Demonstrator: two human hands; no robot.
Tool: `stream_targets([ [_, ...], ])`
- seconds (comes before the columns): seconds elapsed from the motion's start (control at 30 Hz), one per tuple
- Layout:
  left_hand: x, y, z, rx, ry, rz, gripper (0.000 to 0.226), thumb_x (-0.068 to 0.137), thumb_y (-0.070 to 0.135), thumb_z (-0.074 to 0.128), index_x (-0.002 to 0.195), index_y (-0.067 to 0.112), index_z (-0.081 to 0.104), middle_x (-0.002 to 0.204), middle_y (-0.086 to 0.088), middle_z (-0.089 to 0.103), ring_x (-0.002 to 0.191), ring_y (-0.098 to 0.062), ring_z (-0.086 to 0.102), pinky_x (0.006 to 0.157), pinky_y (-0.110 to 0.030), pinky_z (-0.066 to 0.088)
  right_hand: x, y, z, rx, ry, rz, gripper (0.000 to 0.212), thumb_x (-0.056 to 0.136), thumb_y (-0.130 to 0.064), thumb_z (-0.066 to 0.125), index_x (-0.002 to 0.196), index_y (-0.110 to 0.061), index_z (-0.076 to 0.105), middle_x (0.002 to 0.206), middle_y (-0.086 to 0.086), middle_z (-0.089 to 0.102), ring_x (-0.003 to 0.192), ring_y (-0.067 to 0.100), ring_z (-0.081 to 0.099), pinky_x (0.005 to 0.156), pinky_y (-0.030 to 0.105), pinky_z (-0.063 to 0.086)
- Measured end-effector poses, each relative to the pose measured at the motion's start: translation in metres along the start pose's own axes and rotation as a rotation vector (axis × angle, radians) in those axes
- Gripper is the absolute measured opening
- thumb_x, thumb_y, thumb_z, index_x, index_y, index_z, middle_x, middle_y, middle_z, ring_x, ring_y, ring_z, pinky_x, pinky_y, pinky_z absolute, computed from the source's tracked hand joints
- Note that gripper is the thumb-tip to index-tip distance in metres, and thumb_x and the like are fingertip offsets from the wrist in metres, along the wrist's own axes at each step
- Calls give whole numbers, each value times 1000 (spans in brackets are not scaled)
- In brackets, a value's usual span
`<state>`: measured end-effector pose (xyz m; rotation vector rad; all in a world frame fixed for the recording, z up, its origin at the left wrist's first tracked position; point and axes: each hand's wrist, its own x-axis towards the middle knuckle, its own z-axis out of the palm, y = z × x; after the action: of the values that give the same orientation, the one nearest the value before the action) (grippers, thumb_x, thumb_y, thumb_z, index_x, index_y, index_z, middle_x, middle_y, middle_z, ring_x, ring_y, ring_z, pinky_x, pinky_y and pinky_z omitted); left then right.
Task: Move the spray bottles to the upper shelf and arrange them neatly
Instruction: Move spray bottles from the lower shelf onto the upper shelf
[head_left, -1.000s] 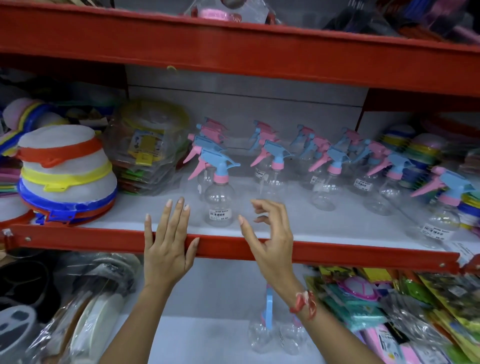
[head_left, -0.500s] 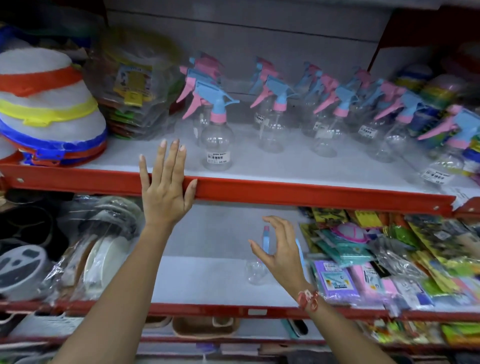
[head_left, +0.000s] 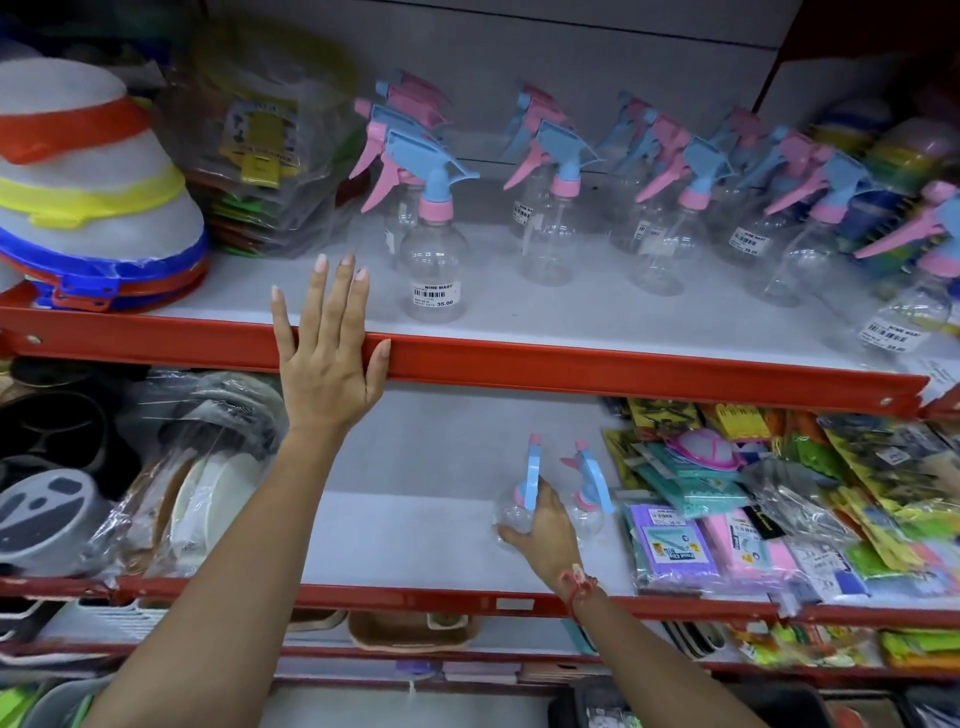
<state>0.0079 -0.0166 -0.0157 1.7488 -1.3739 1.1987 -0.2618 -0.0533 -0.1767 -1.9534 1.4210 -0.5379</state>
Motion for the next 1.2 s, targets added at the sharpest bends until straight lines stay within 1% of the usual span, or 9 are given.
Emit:
stream_targets([
  [0.17, 0, 0, 0, -7, 3, 2, 59, 101, 42, 26, 150, 10, 30, 156, -9, 34, 149, -25, 20, 122, -51, 3, -8, -4, -11, 24, 14, -11, 56, 70, -27, 81, 117, -11, 53, 111, 6, 59, 99, 23, 58, 82, 21, 40],
  [0.27, 0, 0, -1, -5, -7, 1, 58, 101, 41, 26, 150, 10, 29, 156, -9, 35, 149, -25, 21, 122, -51, 3, -21, -13, -29, 55, 26, -68, 49, 65, -29, 81, 104, -25, 51, 101, -1, 60, 91, 17, 57, 78, 21, 40],
  [0.4, -1, 1, -4, -11, -24, 18, 56, 102, 39, 25, 150, 10, 29, 156, -9, 35, 149, -25, 21, 122, -51, 2, -44, -32, -68, 115, 41, -148, 50, 61, -30, 82, 97, -43, 49, 97, -17, 58, 90, 8, 56, 75, 16, 41],
  [0.5, -2, 3, -9, -14, -58, 6, 57, 103, 40, 24, 151, 10, 26, 157, -10, 31, 149, -25, 19, 122, -53, 1, -59, -47, -99, 173, 54, -190, 50, 59, -37, 81, 96, -50, 51, 103, -15, 64, 97, 2, 60, 81, 10, 46],
  [0.63, 2, 10, -19, -51, -110, -29, 61, 103, 43, 24, 153, 8, 17, 160, -12, 22, 151, -24, 13, 119, -60, 3, -69, -72, -143, 240, 48, -237, 56, 56, -39, 82, 108, -38, 61, 102, -16, 71, 99, 2, 65, 83, 10, 47],
  [0.77, 10, 29, -24, -55, -114, -1, 64, 102, 46, 23, 152, 6, 19, 160, -13, 23, 151, -24, 13, 119, -60, 2, -66, -103, -188, 246, 96, -304, 48, 57, -25, 89, 97, -34, 64, 86, -34, 67, 80, -10, 63, 69, 2, 43],
  [0.93, 21, 61, -18, -75, -113, 50, 66, 101, 48, 24, 153, 9, 17, 162, -5, 13, 150, -22, 17, 121, -58, 1, -49, -145, -228, 283, 174, -416, 60, 57, -33, 88, 113, -32, 66, 95, -9, 74, 85, 3, 70, 77, 12, 51],
  [1.1, 22, 64, -9, -55, -86, 7, 63, 100, 45, 25, 151, 6, 27, 158, -9, 27, 149, -25, 21, 121, -57, 7, -4, -165, -242, 298, 208, -434, 58, 62, -25, 88, 115, -26, 64, 105, -9, 71, 94, 10, 70, 80, 18, 55],
  [1.2, 22, 64, -6, -36, -64, 8, 63, 100, 44, 25, 149, 6, 31, 156, -11, 33, 148, -27, 23, 121, -57, 9, 28, -172, -240, 234, 239, -423, 60, 56, -42, 82, 111, -25, 64, 103, -9, 68, 95, 13, 66, 85, 25, 56],
])
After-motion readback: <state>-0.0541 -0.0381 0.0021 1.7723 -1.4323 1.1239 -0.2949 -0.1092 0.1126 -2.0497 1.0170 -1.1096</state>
